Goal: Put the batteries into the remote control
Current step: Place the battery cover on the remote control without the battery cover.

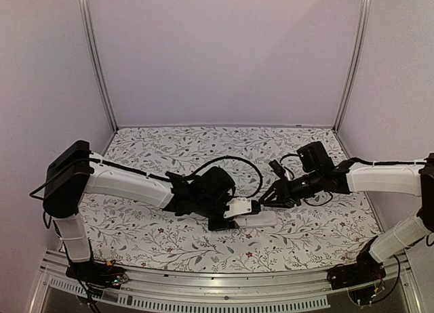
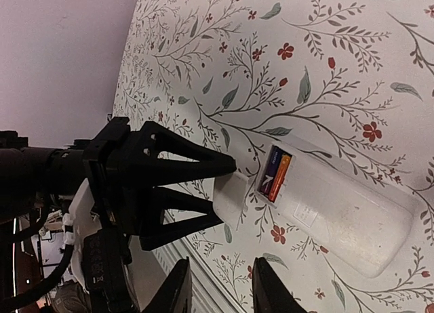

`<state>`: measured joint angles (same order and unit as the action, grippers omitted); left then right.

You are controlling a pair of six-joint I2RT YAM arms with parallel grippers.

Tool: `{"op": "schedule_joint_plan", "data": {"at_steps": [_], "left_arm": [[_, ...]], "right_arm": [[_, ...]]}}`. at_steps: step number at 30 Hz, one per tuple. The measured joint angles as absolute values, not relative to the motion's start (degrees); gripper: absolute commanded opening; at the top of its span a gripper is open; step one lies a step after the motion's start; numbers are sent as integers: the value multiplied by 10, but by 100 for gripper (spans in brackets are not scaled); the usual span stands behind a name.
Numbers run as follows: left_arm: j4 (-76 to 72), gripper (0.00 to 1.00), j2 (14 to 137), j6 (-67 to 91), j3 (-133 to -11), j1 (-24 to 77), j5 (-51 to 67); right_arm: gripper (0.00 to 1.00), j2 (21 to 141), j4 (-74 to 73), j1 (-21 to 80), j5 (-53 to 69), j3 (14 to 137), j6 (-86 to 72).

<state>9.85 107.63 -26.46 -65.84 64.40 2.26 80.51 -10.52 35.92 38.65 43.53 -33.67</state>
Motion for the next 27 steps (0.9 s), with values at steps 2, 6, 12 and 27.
{"op": "schedule_joint_plan", "data": {"at_steps": [2, 6, 12, 27], "left_arm": [[98, 42, 1080, -266, -663, 633, 32], [97, 44, 1084, -270, -670, 617, 47], [98, 46, 1107, -271, -686, 612, 62], [116, 48, 1144, -272, -712, 600, 84]], "right_arm": [[25, 820, -86, 359, 399, 435, -351], [22, 854, -44, 359, 425, 435, -378], [18, 899, 11, 359, 454, 435, -417], [9, 961, 85, 361, 486, 435, -470]]}}
